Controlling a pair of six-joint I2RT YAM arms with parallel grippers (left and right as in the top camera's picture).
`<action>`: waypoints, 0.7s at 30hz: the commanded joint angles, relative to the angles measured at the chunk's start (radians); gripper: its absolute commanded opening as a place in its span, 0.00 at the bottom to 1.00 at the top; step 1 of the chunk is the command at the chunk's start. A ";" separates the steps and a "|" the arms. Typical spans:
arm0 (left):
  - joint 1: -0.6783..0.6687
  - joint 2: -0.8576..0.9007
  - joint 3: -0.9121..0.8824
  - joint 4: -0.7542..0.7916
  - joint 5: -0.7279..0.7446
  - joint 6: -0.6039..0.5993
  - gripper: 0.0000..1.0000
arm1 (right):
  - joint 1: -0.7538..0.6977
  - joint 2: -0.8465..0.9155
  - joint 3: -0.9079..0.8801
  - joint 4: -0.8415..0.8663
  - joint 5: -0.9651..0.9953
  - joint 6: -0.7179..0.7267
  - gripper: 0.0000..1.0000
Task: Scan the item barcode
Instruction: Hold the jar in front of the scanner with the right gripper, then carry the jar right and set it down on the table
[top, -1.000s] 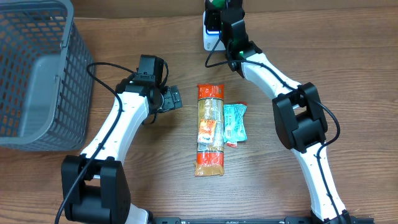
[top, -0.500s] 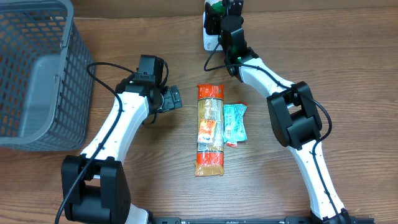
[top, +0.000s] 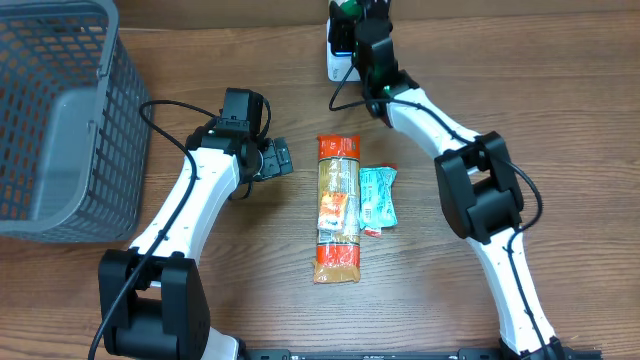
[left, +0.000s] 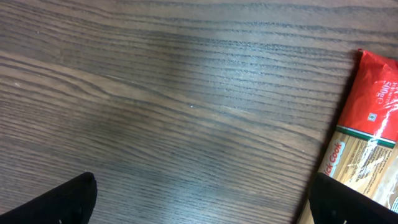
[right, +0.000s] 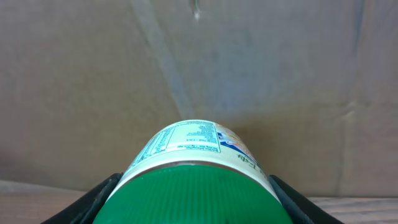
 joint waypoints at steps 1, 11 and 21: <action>-0.001 -0.012 0.009 0.002 0.002 -0.004 1.00 | -0.011 -0.293 0.033 -0.112 0.010 -0.051 0.25; -0.001 -0.012 0.009 0.002 0.002 -0.004 1.00 | -0.121 -0.718 0.033 -0.954 0.031 -0.038 0.20; -0.001 -0.012 0.009 0.002 0.002 -0.004 1.00 | -0.346 -0.747 -0.033 -1.642 -0.154 -0.039 0.19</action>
